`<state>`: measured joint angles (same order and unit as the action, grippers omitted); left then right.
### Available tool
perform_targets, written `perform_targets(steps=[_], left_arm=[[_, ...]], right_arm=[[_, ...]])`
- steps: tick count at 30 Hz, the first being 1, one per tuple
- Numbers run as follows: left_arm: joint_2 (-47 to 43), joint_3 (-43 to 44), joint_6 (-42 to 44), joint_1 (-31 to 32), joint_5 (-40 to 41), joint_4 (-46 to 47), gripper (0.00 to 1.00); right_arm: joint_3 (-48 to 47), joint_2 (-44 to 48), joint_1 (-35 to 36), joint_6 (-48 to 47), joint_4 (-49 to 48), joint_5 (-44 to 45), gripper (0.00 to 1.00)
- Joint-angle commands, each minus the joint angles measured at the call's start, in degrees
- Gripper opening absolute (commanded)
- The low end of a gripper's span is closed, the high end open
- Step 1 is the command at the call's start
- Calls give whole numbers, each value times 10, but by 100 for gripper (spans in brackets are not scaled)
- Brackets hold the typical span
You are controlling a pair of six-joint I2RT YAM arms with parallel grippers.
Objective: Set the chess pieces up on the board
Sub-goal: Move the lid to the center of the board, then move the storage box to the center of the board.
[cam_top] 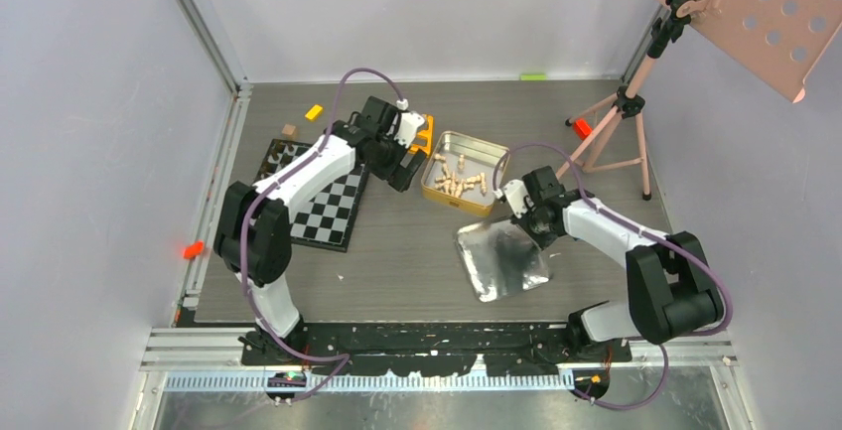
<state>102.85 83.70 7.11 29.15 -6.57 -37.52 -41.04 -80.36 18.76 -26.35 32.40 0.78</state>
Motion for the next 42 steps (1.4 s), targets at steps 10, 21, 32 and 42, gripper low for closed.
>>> perform_targets(steps=[10, 21, 32, 42], left_arm=[[-20, -18, 2, 16, 3, 64, 92], [111, 122, -109, 31, 31, 40, 78], [210, 215, -160, 42, -7, -5, 48], [153, 104, -217, 53, 2, 11, 16]], right_arm=[[42, 66, -164, -20, 47, 78, 10], [26, 72, -278, 23, 48, 102, 3], [-28, 126, -297, 41, 107, 50, 55], [-122, 155, -297, 67, 187, -82, 60]])
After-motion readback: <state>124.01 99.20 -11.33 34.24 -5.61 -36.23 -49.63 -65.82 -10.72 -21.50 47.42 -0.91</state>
